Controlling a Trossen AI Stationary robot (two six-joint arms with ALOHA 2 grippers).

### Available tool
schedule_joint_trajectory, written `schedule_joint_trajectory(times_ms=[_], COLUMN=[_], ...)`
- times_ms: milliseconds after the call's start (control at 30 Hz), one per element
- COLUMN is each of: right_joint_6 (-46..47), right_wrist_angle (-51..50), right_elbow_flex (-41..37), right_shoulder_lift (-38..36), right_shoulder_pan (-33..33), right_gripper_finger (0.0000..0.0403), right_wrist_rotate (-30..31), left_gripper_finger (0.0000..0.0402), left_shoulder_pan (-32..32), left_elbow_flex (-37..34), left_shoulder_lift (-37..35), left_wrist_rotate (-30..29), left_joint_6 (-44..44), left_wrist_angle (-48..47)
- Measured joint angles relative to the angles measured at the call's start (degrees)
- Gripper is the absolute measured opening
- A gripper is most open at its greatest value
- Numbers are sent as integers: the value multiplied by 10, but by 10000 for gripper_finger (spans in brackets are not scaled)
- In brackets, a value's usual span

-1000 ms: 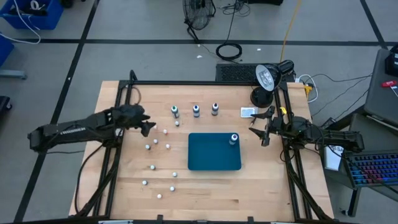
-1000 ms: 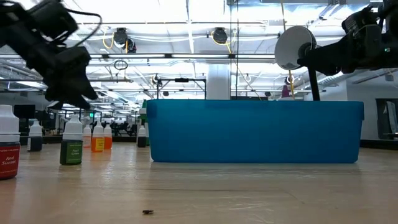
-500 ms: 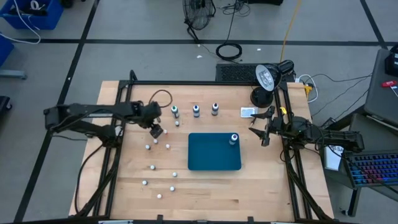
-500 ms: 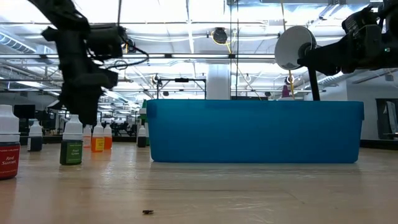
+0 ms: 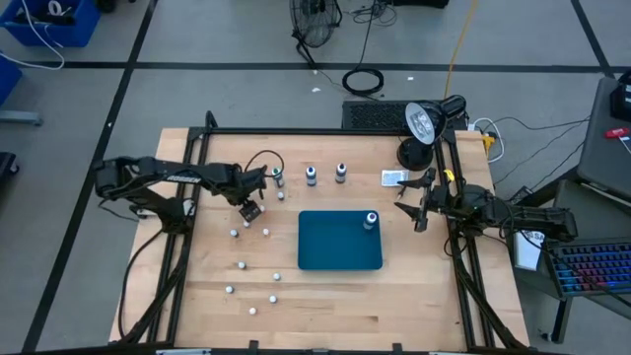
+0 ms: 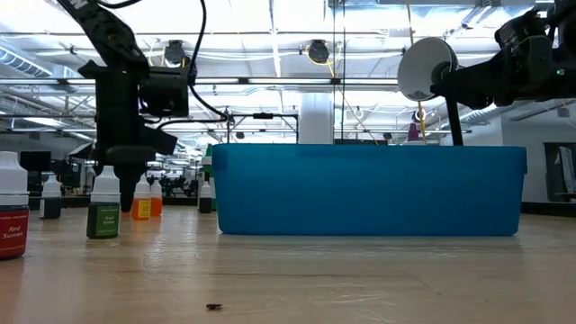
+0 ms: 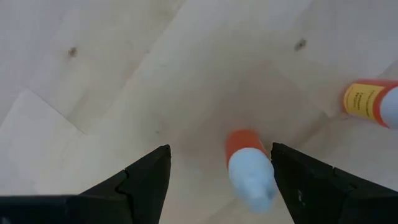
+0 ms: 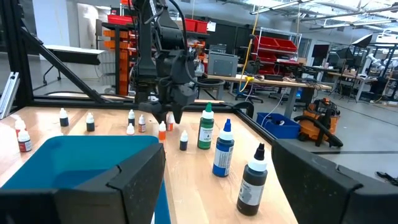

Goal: Pick & Place food coloring
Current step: Put the small orange food coloring bottle into the blue bin

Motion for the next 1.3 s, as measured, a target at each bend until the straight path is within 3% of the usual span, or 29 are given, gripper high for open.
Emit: schedule_joint_trajectory(times_ms=[1300], right_joint_6=[0], right_wrist_angle=[0], right_elbow_flex=[0], right_shoulder_lift=[0], right_shoulder_pan=[0], right_gripper_finger=[283], right_wrist_rotate=[0], left_gripper_finger=[273], left_shoulder_pan=[0], left_elbow_flex=[34], left_shoulder_lift=[-1], left_wrist_rotate=[12], left_joint_6=[12], left_wrist_angle=[-44])
